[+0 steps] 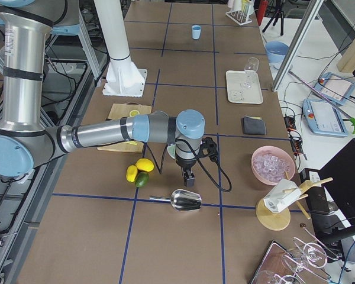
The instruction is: Pour ice into bowl
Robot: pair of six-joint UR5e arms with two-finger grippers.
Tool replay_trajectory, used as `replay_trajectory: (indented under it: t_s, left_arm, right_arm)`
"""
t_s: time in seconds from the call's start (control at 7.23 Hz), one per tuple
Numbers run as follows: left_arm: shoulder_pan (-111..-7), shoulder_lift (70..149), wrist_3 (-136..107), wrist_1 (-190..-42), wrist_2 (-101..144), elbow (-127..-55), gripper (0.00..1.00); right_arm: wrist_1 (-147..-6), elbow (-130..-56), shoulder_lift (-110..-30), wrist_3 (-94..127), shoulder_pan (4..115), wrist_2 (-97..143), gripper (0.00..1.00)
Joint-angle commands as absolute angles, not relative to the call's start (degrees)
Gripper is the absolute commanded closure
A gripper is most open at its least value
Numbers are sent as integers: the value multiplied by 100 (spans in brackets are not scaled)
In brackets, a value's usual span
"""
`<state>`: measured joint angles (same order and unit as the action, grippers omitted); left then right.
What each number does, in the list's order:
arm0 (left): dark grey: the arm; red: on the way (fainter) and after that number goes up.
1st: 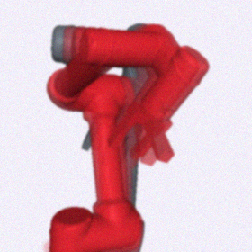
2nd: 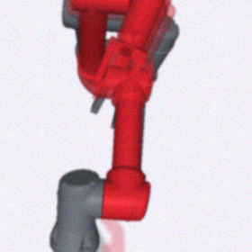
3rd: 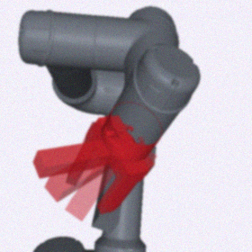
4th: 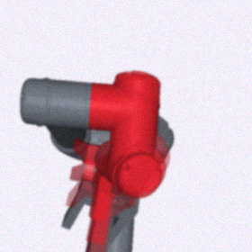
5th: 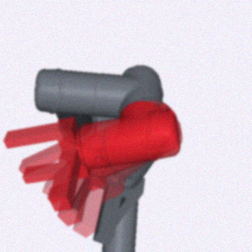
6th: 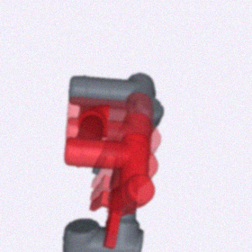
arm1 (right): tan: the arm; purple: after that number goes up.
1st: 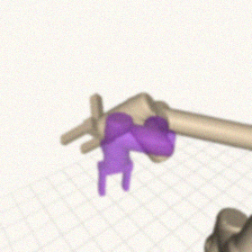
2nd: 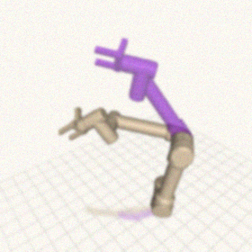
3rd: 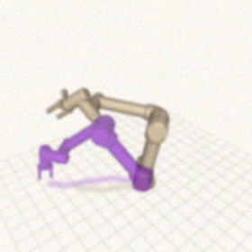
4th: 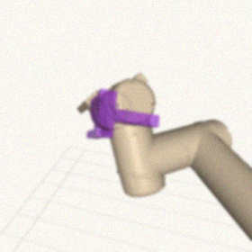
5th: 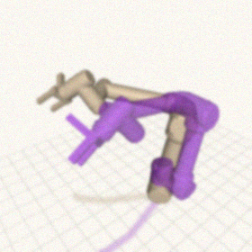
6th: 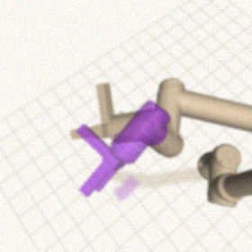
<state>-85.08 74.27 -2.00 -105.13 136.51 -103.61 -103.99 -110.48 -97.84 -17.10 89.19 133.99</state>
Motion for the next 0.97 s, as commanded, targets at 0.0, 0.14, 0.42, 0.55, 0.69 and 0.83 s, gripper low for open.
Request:
replay_trajectory:
  t_s: [0.0, 0.14, 0.42, 0.55, 0.69, 0.83]
  left_arm:
    - [-8691, 7366, 131, -9668, 13606, -10792, 0]
    - [-8684, 7417, 141, -9711, 13605, -10776, 0]
    - [-8684, 7357, 141, -10498, 13614, -10688, 0]
    - [-8657, 7348, 149, -10703, 13632, -10583, 0]
    - [-8657, 7348, 141, -10949, 13632, -10547, 0]
    - [-8675, 7348, 106, -11438, 13641, -10329, 0]
  right_arm:
    - [-10397, -11091, -9747, -1679, 8930, 13386, 0]
    - [-10397, -11066, -9747, -1679, 8930, 13377, 0]
    - [-10362, -11022, -9756, -1687, 8930, 13377, 0]
    - [-10362, -11039, -9765, -1670, 8930, 13377, 0]
    - [-10362, -11039, -9808, -1661, 8921, 13412, 0]
    - [-10362, -11091, -9809, -1661, 8930, 13464, 0]
